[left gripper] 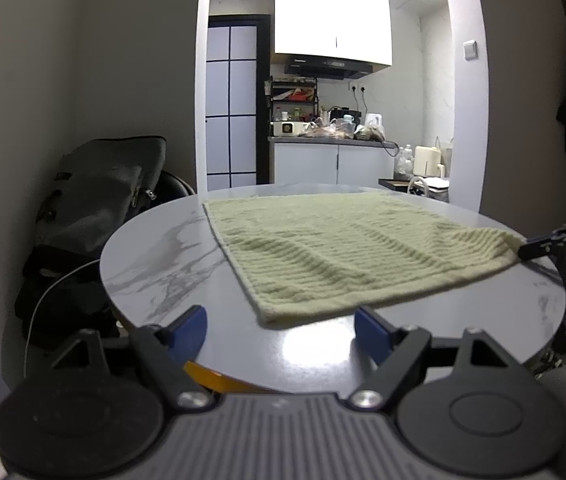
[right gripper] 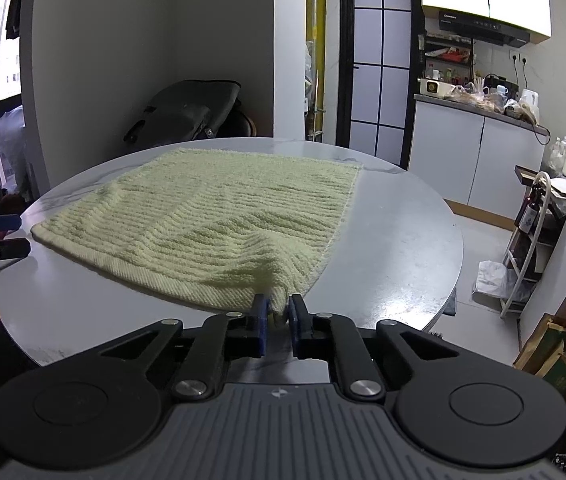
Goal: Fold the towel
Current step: 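Close the right gripper on a towel corner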
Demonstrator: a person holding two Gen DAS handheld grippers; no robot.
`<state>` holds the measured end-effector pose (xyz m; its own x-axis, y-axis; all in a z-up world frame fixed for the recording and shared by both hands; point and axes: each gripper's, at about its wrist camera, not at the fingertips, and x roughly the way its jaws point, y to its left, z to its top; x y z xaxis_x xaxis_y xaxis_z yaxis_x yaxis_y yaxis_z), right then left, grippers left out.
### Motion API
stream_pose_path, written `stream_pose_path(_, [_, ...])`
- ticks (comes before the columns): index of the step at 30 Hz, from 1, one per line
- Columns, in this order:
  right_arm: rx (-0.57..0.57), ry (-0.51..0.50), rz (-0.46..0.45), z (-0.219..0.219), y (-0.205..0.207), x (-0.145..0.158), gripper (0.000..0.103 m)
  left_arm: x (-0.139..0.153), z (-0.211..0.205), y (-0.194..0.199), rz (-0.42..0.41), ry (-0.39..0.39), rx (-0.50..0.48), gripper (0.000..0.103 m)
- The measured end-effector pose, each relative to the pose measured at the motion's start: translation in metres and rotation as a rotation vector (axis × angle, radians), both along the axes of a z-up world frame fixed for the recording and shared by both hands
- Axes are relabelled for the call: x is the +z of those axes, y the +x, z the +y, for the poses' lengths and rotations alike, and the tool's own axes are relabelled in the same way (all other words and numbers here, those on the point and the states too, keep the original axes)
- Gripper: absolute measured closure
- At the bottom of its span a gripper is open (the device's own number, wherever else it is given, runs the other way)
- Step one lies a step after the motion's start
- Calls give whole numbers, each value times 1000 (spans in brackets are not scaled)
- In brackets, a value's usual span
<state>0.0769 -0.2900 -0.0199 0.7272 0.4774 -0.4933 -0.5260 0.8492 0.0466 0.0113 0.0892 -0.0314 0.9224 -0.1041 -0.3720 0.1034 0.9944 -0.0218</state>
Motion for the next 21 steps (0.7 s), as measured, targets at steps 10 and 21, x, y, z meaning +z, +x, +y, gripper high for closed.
stream_pose_path(10, [1,1,3,1,0,0,75,1,-2,9,1,-37,-44,46])
stream_pose_path(21, [-4,18,-3,-3,2,0,61,3,4,15,-8,-73,-37,56])
